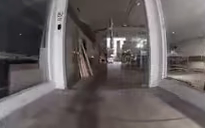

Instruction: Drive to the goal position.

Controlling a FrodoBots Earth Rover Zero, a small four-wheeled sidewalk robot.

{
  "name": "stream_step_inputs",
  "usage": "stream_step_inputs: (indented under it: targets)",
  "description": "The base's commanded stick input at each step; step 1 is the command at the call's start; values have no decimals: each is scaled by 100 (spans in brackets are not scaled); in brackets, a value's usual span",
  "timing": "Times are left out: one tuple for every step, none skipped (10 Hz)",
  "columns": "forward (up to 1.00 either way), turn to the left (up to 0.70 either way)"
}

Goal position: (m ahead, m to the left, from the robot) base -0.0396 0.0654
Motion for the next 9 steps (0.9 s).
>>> stream_step_inputs:
  targets:
    - [70,14]
    - [70,14]
    - [70,14]
    - [70,14]
    - [70,14]
    - [70,14]
    - [70,14]
    - [70,14]
    - [70,14]
